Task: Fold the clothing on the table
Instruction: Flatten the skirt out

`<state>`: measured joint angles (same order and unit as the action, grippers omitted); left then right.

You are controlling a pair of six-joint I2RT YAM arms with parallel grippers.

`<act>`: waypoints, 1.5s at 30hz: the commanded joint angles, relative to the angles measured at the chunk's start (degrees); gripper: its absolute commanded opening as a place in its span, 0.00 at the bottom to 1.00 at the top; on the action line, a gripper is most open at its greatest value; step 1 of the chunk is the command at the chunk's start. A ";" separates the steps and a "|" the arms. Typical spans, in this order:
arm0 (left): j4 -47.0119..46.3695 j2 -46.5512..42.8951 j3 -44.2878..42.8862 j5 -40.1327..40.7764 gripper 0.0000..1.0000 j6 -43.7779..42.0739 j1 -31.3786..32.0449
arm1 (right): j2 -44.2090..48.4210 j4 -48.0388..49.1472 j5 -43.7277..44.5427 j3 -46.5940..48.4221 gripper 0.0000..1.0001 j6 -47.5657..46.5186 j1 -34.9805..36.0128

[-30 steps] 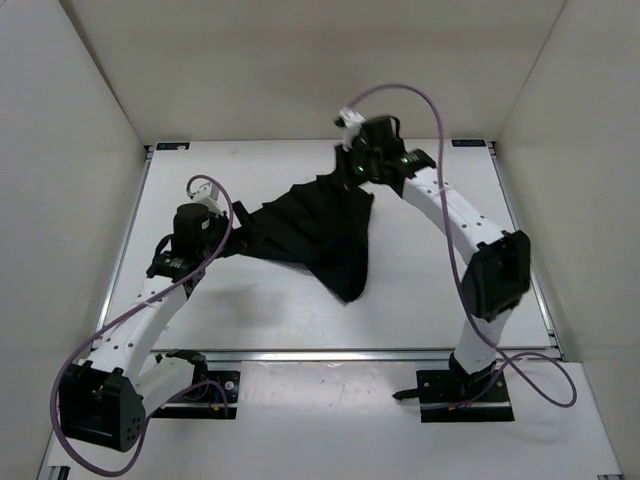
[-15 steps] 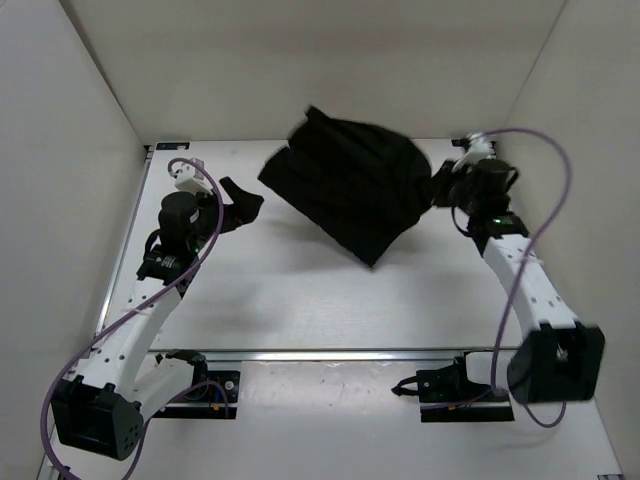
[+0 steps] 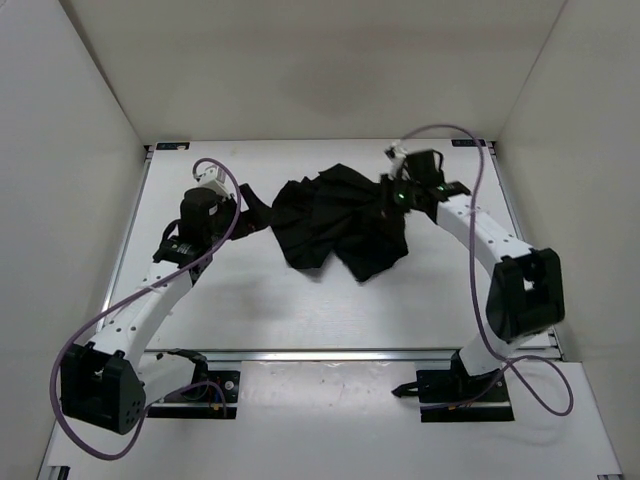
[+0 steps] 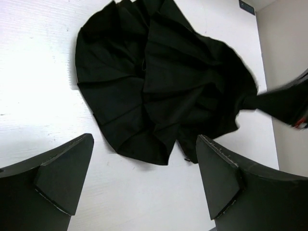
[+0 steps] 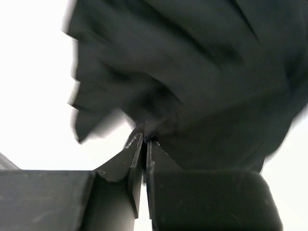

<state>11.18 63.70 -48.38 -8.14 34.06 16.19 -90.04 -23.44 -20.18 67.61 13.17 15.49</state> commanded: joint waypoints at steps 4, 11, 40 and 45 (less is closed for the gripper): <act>0.24 0.46 -4.88 3.03 0.99 -1.98 -2.74 | -14.08 -7.73 -8.20 34.96 0.00 -6.74 15.44; 3.32 -8.06 -7.50 21.93 0.98 -1.10 -8.09 | -6.34 -2.17 -11.03 47.23 0.00 -3.15 17.40; 0.69 11.88 -10.33 -1.96 0.98 -0.58 7.81 | 7.87 2.71 1.37 -12.62 0.00 0.37 -3.03; -0.02 10.39 -5.87 -5.48 0.98 -0.05 8.25 | -0.47 -3.62 3.22 1.54 0.00 -2.80 10.41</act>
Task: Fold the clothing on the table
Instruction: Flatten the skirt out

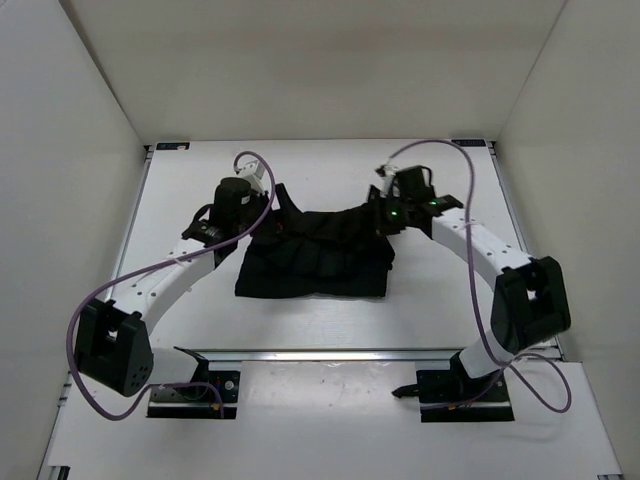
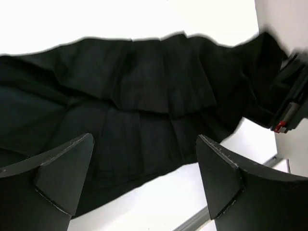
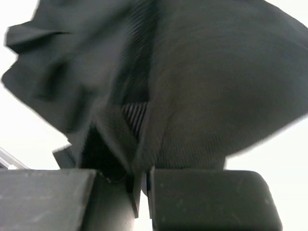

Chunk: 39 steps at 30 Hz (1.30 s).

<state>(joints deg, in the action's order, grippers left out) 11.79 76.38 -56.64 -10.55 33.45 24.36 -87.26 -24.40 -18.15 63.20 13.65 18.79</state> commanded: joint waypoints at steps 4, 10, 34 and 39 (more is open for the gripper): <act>-1.25 -5.70 7.85 -3.61 0.98 2.75 -0.10 | -6.07 -3.98 3.12 10.28 0.00 -6.09 15.22; -0.45 -9.84 11.98 -1.67 0.96 6.61 2.61 | 1.81 -4.96 3.48 -2.43 0.00 -5.65 5.86; -18.30 3.68 23.59 4.65 0.92 32.02 27.23 | 9.92 0.15 13.75 -15.39 0.00 -6.35 -21.17; -22.32 7.46 25.09 6.86 0.91 35.71 29.95 | 8.69 -0.56 12.46 -16.17 0.00 -4.25 -18.96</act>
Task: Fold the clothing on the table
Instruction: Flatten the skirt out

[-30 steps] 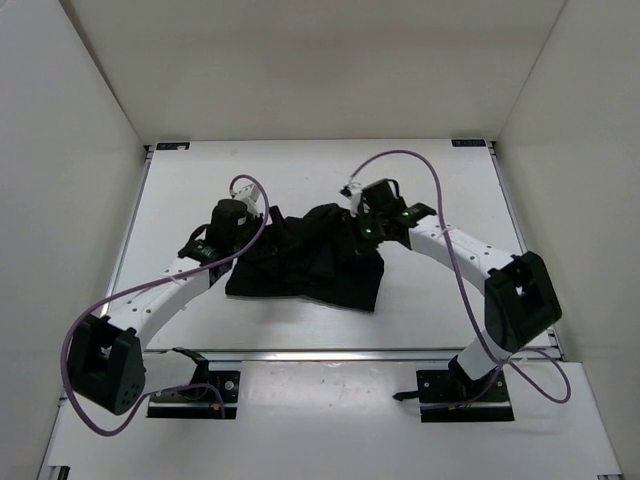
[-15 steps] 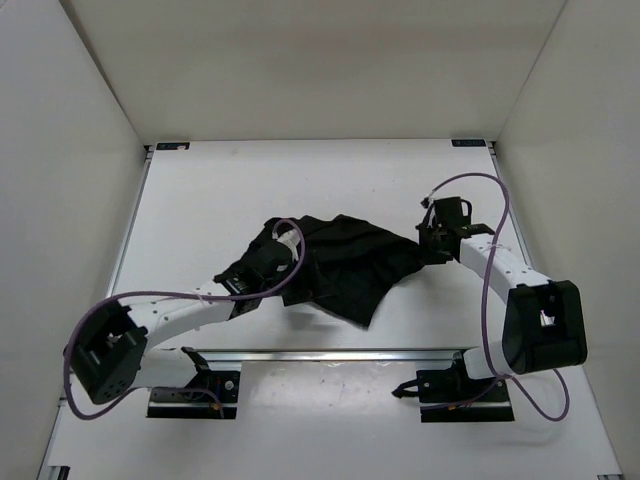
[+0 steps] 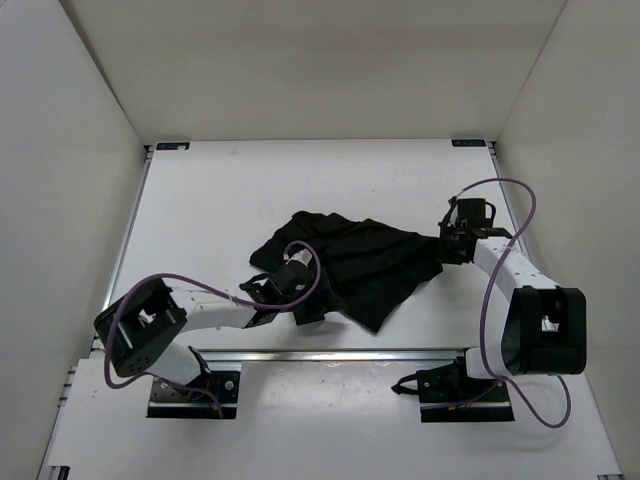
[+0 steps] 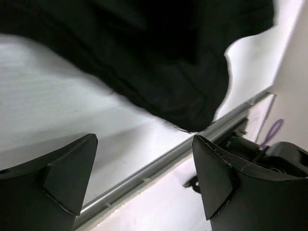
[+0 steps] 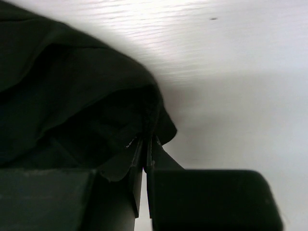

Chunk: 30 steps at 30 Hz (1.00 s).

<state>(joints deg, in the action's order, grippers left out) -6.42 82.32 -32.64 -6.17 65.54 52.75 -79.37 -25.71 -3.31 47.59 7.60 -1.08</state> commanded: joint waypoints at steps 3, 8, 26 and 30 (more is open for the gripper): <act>-6.93 4.85 0.22 3.62 0.90 5.03 3.23 | 1.76 1.45 -5.29 -2.23 0.00 2.95 0.64; -10.64 12.84 -5.31 4.32 0.89 7.06 5.25 | 1.59 0.41 -4.42 -1.72 0.00 2.08 2.13; 4.39 10.77 -6.57 12.16 0.00 9.44 3.25 | 2.20 0.32 -6.09 0.04 0.01 2.34 1.17; 13.33 -0.28 -2.53 13.37 0.00 6.80 -3.16 | 2.56 -0.04 -10.12 0.57 0.00 2.69 -0.32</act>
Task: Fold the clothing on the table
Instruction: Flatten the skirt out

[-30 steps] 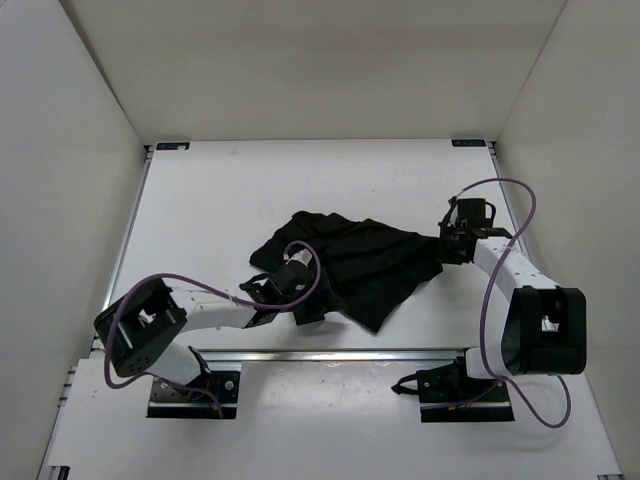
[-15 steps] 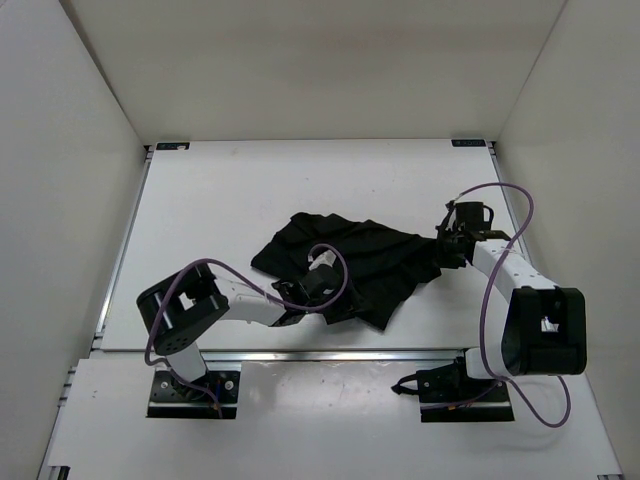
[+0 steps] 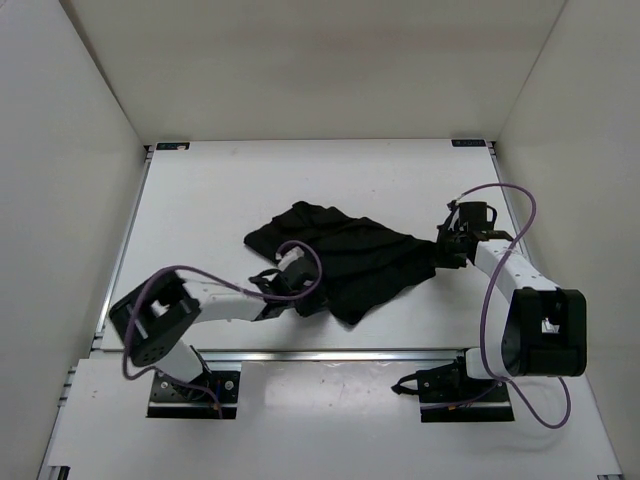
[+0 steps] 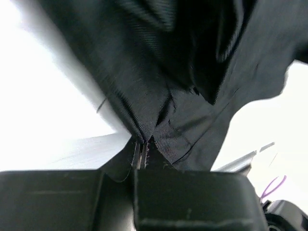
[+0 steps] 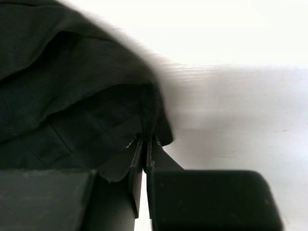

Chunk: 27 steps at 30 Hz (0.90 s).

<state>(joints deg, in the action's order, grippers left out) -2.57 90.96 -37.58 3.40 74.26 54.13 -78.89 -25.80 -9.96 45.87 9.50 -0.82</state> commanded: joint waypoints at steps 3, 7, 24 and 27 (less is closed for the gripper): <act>15.90 -18.85 4.36 5.12 0.00 -7.10 -13.22 | 3.04 0.23 -9.71 2.39 0.00 2.53 0.46; 18.64 -25.82 6.38 -0.13 0.21 -15.27 -24.84 | 4.27 3.90 -12.89 -0.68 0.00 5.79 4.85; 16.47 -28.03 13.41 0.81 0.97 -7.29 -17.65 | 5.42 6.55 -17.11 -7.28 0.00 9.58 10.66; 13.83 -26.27 14.29 1.87 0.90 -7.02 -18.18 | 5.68 6.73 -17.12 -7.81 0.00 9.67 10.75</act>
<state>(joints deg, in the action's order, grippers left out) 13.87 63.90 -24.16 2.83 65.73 35.97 -75.09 -20.82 -26.11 38.70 18.65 9.41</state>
